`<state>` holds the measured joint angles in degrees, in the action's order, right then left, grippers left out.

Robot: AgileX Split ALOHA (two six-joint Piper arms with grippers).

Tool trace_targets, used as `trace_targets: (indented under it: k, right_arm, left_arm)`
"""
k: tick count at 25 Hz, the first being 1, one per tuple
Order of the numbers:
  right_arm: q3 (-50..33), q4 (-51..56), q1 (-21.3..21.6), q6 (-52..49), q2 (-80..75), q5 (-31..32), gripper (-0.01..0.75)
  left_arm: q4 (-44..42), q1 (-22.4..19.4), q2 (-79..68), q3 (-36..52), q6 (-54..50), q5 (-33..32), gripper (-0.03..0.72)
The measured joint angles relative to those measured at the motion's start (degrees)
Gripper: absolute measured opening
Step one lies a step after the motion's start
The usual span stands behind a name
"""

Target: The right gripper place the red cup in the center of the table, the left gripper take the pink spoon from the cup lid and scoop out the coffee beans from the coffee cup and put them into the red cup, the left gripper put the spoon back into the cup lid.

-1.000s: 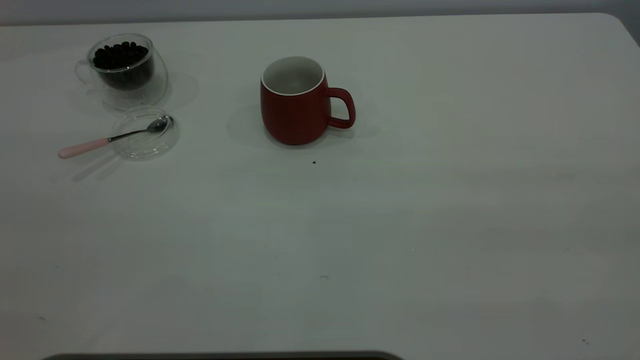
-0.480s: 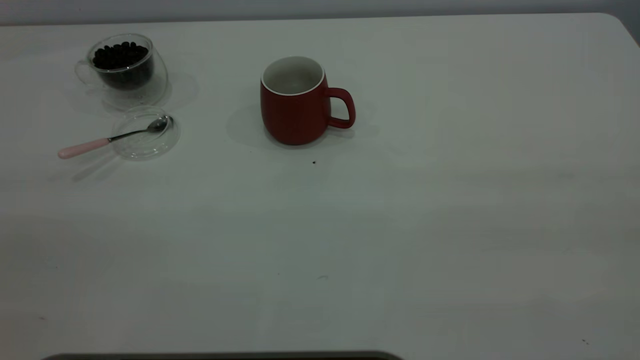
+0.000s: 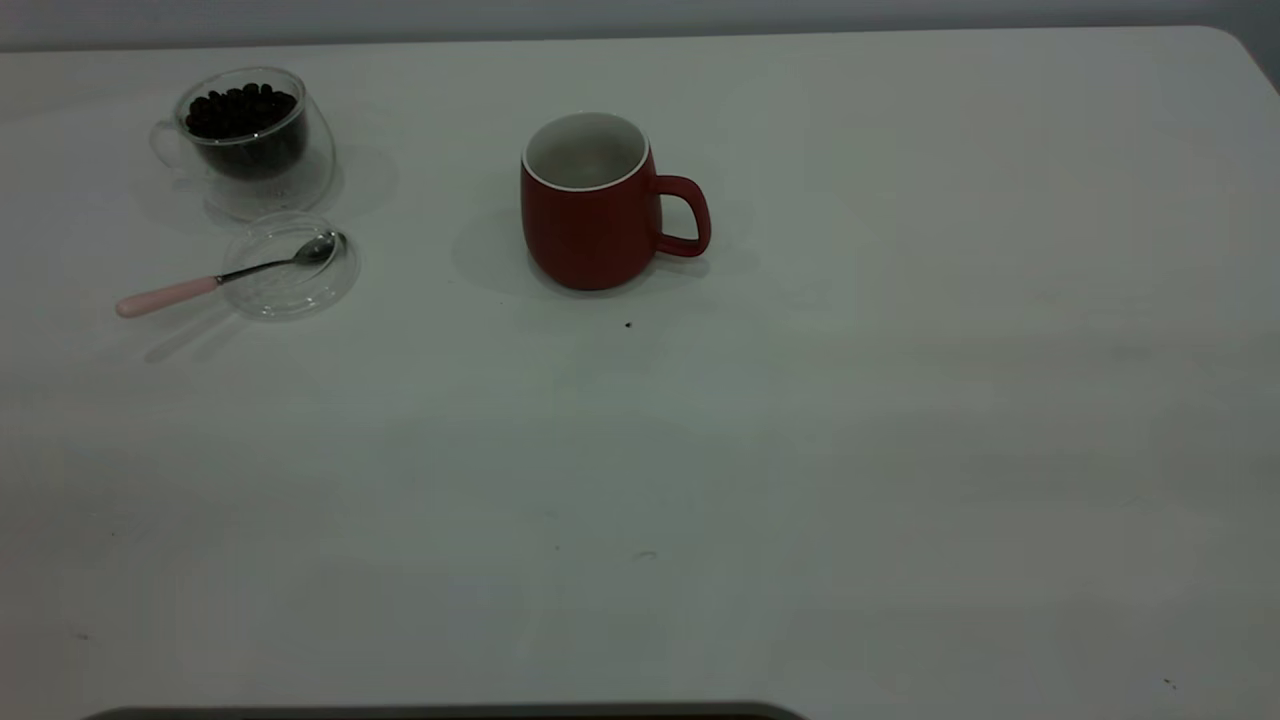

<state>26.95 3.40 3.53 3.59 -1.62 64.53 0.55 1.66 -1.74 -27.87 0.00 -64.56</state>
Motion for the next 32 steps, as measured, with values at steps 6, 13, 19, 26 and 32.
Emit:
trace_targets:
  k: [6,13,19,26,32]
  right_arm:
    - [0.00,0.00,0.00,0.00,0.00,0.00,0.591]
    - [0.00,0.00,0.00,0.00,0.00,0.00,0.591]
    - [0.00,0.00,0.00,0.00,0.00,0.00,0.591]
    - [0.00,0.00,0.00,0.00,0.00,0.00,0.591]
    - [0.00,0.00,0.00,0.00,0.00,0.00,0.591]
  left_arm:
    - [0.00,0.00,2.77,0.00,0.00,-0.31,0.586]
    - [0.00,0.00,2.77,0.00,0.51,-0.34,0.586]
    - [0.00,0.00,2.77,0.00,0.51,-0.34,0.586]
    - [0.00,0.00,2.77,0.00,0.51,-0.34,0.586]
    - [0.00,0.00,2.77,0.00,0.46,-0.34,0.586]
